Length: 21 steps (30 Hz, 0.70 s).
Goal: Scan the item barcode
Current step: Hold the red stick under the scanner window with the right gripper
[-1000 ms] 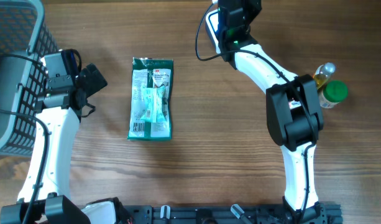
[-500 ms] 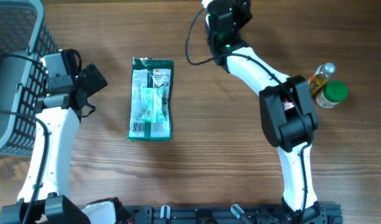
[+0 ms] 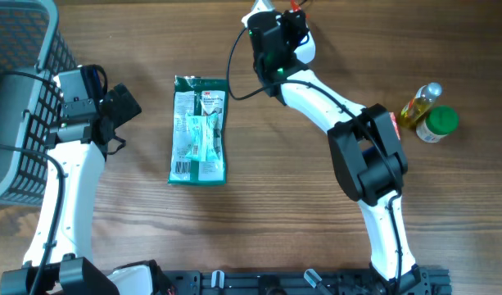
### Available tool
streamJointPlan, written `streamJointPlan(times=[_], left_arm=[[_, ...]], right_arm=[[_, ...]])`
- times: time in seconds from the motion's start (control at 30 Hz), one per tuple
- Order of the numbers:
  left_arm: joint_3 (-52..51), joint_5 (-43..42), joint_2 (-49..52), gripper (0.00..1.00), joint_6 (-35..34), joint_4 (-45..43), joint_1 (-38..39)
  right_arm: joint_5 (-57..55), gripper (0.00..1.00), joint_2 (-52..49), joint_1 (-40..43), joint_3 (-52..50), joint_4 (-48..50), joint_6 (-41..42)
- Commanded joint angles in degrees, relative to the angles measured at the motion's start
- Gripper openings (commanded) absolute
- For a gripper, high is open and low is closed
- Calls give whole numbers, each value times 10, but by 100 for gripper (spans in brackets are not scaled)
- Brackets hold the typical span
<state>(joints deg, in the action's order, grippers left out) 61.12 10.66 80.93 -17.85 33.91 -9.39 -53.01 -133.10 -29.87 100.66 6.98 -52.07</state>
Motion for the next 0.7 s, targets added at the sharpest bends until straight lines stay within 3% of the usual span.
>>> streamJointPlan(times=[0.0,0.2,0.43,0.67], left_arm=[[8,-3,-2,100,9,0,-3],[8,-3,-2,100,9,0,-3],[8,-3,-2,100,9,0,-3],[8,-3,-2,100,9,0,-3]], right_arm=[[-26,4,-8,-12,5,-27,10],[-41,4,-8,-14,5,-92,17],[23,4,-4,-28,5,-197,49],[33,4,10,-35,5,-226,60]])
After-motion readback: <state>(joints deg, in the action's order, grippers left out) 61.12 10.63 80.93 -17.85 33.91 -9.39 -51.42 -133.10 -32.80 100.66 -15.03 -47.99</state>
